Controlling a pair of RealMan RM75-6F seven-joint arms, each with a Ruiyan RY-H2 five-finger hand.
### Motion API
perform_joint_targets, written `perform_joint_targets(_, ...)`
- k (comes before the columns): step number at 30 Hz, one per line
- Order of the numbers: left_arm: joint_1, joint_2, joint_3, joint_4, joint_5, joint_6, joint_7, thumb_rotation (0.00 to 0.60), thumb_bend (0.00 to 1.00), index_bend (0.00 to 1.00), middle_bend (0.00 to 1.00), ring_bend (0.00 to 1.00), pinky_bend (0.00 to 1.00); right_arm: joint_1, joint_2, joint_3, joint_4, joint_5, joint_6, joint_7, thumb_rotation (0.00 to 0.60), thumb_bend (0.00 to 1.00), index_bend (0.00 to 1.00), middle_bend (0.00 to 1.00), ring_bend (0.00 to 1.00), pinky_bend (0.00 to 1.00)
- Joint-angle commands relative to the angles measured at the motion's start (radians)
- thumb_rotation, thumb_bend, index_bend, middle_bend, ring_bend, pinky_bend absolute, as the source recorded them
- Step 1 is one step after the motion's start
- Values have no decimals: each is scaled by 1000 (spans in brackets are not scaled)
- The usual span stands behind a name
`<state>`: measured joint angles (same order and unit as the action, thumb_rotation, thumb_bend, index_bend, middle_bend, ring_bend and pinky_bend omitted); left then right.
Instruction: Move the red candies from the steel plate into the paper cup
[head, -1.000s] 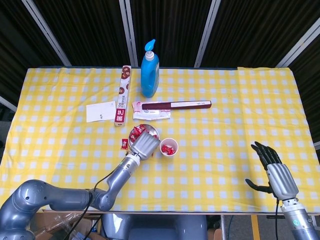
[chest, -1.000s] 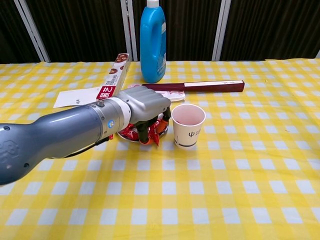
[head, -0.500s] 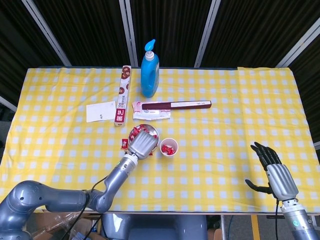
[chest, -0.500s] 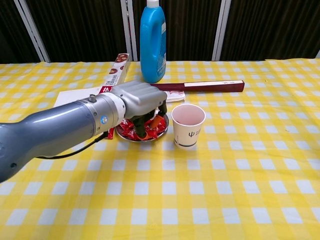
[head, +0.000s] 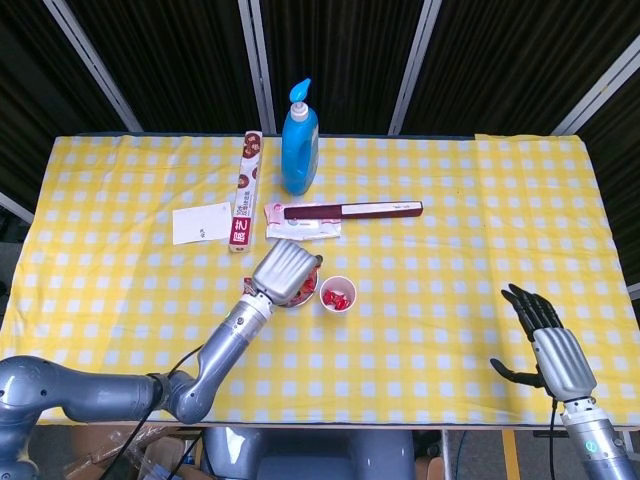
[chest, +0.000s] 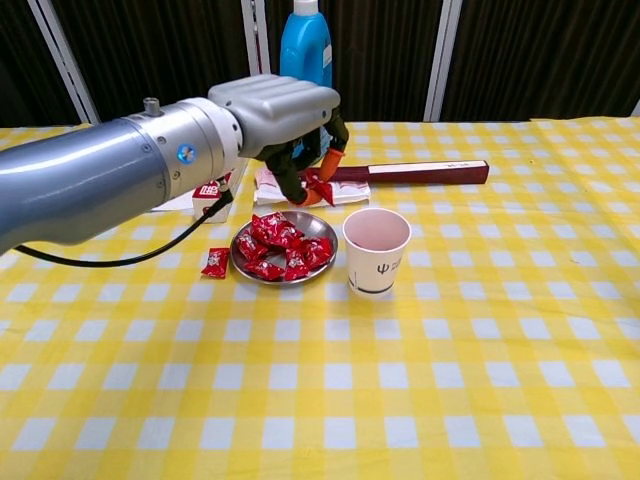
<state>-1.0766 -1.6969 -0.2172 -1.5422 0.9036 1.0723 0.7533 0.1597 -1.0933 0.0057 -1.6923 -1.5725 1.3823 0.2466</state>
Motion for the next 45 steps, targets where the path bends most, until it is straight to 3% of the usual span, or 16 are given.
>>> perform_joint_targets(1, -21, -28, -16, 22, -4, -15, 4, 600, 413, 573, 827, 903, 967, 0, 0, 0, 0, 0, 0, 1, 600, 277, 0, 0, 0, 0)
perform_joint_targets(8, -76, -106, -35, 77, -50, -63, 44, 600, 391, 557, 825, 902, 967, 1, 2, 1, 1, -1, -1, 11, 600, 277, 0, 0, 0, 0)
perform_joint_targets(16, -105, -159, -44, 117, -103, -60, 96, 600, 249, 467, 810, 897, 967, 1, 4, 0, 6, -9, 3, 21, 600, 278, 0, 0, 0, 0)
perform_joint_targets(30, -44, -69, -64, 36, -137, 34, 92, 600, 236, 415, 812, 896, 967, -2, 1, -1, 6, -13, 10, 12, 600, 277, 0, 0, 0, 0)
perform_joint_targets(37, -9, -14, -33, 8, -253, 32, 146, 600, 236, 399, 809, 897, 967, 0, -1, -2, 5, -11, 5, 5, 600, 277, 0, 0, 0, 0)
perform_joint_targets(45, -26, -38, -4, 41, -395, -3, 222, 600, 223, 374, 795, 896, 967, 1, 0, -1, 4, -9, 2, 5, 600, 277, 0, 0, 0, 0)
